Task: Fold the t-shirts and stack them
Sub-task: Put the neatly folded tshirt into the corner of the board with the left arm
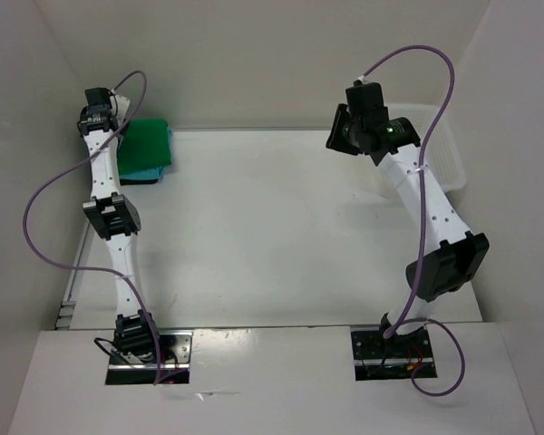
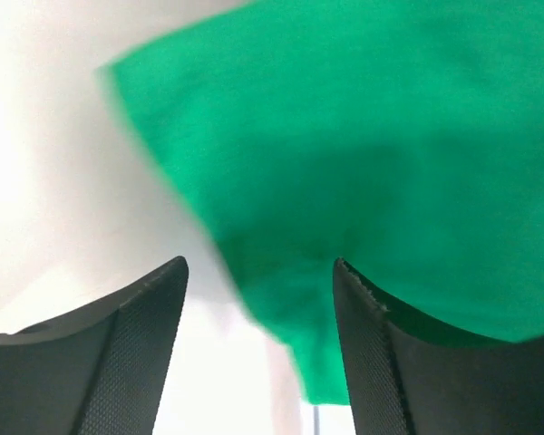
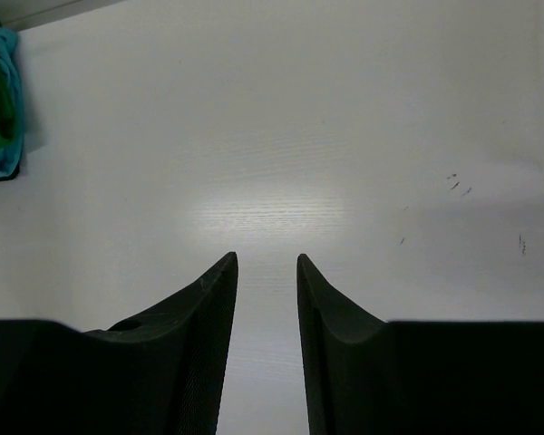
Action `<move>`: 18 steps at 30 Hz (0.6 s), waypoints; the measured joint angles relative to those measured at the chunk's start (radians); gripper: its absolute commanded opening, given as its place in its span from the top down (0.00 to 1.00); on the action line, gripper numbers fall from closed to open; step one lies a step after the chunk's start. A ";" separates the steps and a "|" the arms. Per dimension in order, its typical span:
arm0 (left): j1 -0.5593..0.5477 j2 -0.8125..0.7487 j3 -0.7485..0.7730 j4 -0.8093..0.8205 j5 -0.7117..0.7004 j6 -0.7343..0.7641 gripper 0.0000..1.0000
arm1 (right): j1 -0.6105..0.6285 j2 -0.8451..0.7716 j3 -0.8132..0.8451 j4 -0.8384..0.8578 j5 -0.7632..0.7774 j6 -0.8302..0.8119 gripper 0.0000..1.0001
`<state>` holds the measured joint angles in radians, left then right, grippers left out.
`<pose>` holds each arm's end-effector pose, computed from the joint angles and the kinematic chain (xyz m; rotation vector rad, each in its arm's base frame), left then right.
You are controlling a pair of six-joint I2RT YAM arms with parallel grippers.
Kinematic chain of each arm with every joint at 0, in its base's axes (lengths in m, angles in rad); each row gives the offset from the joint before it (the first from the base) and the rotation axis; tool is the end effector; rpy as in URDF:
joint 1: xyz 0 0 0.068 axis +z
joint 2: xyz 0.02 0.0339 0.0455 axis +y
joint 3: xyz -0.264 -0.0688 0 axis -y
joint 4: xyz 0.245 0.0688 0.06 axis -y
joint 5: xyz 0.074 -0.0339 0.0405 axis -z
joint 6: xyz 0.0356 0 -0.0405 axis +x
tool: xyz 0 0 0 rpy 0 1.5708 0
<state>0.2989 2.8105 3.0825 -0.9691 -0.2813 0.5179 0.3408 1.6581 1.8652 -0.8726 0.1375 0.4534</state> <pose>0.5442 0.1780 0.2535 0.1020 2.3448 0.7386 0.3375 0.1145 0.4181 0.2011 2.2345 0.2794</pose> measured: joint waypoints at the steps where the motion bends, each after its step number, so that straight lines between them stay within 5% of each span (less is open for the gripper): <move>1: 0.001 0.000 0.002 0.009 -0.023 -0.001 0.25 | 0.002 0.003 0.006 -0.001 -0.001 0.000 0.62; 18: 0.008 0.003 0.016 0.152 -0.283 0.108 0.20 | 0.028 0.011 0.055 -0.027 -0.022 -0.028 0.58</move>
<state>0.3073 2.8132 3.0989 -0.8169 -0.5648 0.6262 0.3687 1.6688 1.9198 -0.8997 0.1154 0.4252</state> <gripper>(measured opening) 0.801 0.420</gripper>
